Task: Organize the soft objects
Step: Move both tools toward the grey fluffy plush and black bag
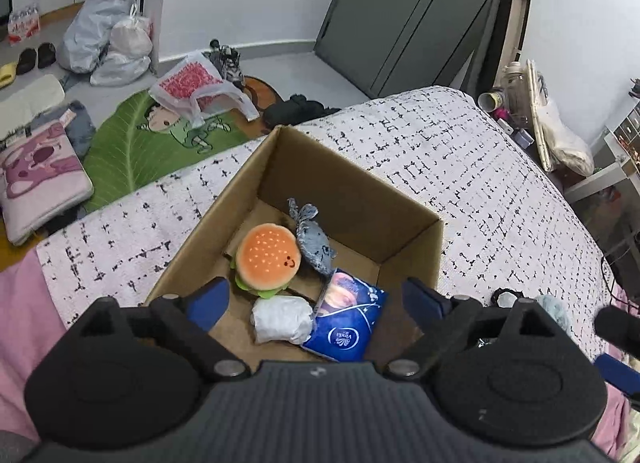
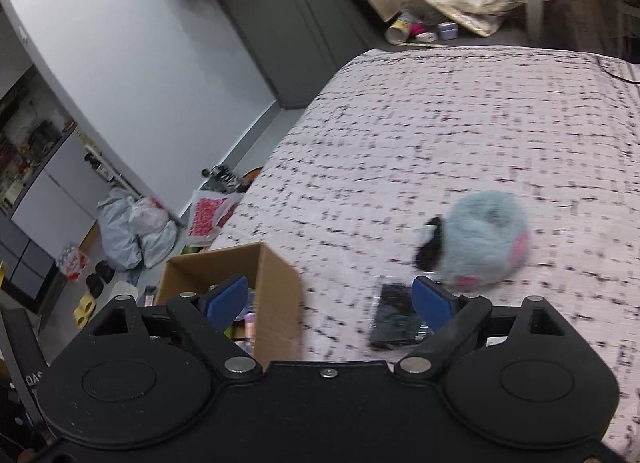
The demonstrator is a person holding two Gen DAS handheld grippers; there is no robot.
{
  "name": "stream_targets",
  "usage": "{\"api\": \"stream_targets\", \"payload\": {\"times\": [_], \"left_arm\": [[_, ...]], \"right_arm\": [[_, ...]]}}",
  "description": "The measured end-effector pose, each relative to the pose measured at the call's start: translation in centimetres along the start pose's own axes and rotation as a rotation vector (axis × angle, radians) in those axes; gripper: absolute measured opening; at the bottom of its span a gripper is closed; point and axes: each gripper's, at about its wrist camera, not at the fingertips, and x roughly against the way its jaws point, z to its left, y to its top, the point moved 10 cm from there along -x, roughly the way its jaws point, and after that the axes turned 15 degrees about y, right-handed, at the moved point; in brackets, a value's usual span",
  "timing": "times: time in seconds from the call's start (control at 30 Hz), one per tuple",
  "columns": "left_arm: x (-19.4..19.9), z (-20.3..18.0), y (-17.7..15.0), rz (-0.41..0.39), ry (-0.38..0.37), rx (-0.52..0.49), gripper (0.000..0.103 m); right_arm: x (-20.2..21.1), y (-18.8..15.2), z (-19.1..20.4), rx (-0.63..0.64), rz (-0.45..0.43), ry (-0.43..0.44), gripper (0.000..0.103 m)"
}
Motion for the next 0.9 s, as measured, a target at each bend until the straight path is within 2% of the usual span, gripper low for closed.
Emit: {"api": "stream_targets", "payload": {"times": [0.17,0.33,0.5,0.7,0.83,0.9], "left_arm": [[1.6,-0.6,0.3,-0.081,0.031,-0.032,0.093],[2.9,-1.8,0.4,-0.115,0.023,-0.06,0.097],[4.7,-4.4,0.4,-0.15,-0.035,-0.103,0.102],[6.3,-7.5,-0.3,-0.175,-0.096,-0.151,0.102],[6.8,-9.6,-1.0,-0.181,-0.127,-0.174,0.102],[6.6,-10.2,-1.4,-0.18,-0.117,-0.188,0.102]], "right_arm": [[2.3,0.1,-2.1,-0.018,-0.02,-0.008,0.093],[4.3,0.0,-4.0,-0.014,-0.038,-0.011,0.093],[5.5,0.2,-5.8,-0.021,-0.057,-0.014,0.093],[6.5,0.5,-7.8,-0.045,-0.067,0.004,0.093],[6.7,0.5,-9.2,-0.045,-0.073,0.032,0.094],[6.6,0.4,-10.0,-0.071,-0.076,0.04,0.094]]}}
